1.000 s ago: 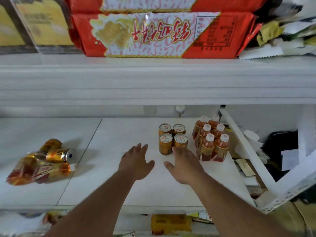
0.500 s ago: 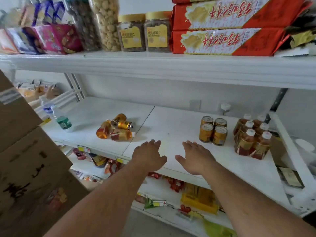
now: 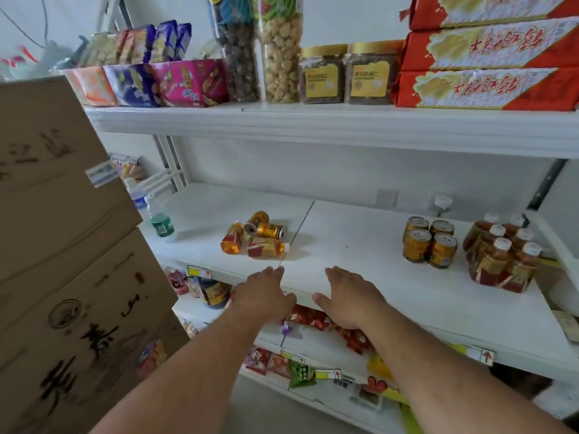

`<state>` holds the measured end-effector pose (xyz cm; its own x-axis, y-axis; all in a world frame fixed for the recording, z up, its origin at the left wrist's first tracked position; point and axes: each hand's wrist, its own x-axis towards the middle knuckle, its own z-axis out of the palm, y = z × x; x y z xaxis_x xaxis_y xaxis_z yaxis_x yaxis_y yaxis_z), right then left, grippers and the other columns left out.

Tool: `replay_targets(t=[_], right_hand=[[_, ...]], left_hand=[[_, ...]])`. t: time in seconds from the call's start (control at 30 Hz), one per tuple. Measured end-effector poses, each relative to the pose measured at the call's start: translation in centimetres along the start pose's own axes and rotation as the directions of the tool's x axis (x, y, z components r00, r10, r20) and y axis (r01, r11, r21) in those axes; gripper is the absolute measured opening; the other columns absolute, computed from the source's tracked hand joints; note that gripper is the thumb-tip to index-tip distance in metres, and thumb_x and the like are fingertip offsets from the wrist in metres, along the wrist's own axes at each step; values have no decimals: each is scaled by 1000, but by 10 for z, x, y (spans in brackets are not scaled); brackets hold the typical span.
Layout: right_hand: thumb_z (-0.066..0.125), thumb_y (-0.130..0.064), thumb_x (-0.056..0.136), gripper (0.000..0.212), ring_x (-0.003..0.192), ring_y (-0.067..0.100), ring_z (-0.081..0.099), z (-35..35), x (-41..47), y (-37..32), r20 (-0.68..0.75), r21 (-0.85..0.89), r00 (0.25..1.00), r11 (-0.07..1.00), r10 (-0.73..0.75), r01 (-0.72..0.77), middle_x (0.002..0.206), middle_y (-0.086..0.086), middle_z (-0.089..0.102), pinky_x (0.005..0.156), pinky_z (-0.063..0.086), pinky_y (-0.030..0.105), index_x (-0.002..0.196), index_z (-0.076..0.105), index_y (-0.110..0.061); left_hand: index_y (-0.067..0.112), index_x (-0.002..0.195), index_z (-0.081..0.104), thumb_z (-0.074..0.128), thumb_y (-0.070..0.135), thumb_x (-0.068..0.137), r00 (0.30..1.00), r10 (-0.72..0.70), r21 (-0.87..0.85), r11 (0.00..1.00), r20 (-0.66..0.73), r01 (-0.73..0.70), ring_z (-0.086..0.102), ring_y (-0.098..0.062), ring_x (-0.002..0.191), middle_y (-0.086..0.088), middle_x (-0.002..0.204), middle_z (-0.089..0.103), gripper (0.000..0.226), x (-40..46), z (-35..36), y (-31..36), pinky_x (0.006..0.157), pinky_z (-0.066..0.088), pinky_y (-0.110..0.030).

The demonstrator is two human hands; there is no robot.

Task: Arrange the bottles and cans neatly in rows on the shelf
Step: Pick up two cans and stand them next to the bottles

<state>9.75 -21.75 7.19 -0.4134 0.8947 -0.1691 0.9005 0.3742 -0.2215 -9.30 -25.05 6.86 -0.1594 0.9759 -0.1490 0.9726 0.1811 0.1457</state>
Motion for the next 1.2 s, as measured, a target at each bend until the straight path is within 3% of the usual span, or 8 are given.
replay_targets(t=[0.3,0.57,0.7,0.8,1.0,1.2], right_hand=[[40,-59,100,79,148,29,24,21,30,-78,39,14,998,998,58,-59,167,7,17,117,28,42,160,14,-16],[42,-60,98,77,144,28,32,26,85,-106,16,7,998,998,57,-57,162,6,30,111,35,42,157,22,-16],[44,-62,96,72,133,28,44,25,121,-102,-5,16,998,998,65,-65,151,6,44,102,42,43,151,33,-17],[43,-62,96,72,134,28,43,21,150,-94,9,13,997,997,72,-72,153,5,42,104,42,43,152,31,-18],[47,-59,95,63,124,26,49,9,203,-86,4,44,996,995,88,-88,142,5,50,95,44,42,143,38,-19],[50,-56,95,59,118,28,51,0,251,-83,-5,65,996,994,90,-90,134,8,53,93,46,42,139,41,-18]], left_hand=[[29,156,17,48,55,88,997,14,-79,997,71,-8,27,-28,143,2,163,18,79,15,-7,-92,109,35,-42],[32,155,18,47,59,86,998,0,-140,990,61,8,33,-25,140,4,160,26,79,64,-4,-128,106,40,-45],[31,152,27,48,60,84,999,-15,-176,984,43,22,46,-26,130,1,151,42,77,97,-4,-130,98,45,-44],[34,146,34,48,61,82,999,-22,-181,983,29,27,55,-25,115,0,134,56,71,122,-9,-129,89,48,-41],[35,130,46,48,55,83,999,-37,-256,966,-5,35,57,-21,93,4,108,59,51,170,-27,-136,83,51,-39],[28,122,48,45,47,80,998,-61,-302,952,-13,55,57,-22,88,-1,117,55,46,231,-37,-146,73,53,-37]])
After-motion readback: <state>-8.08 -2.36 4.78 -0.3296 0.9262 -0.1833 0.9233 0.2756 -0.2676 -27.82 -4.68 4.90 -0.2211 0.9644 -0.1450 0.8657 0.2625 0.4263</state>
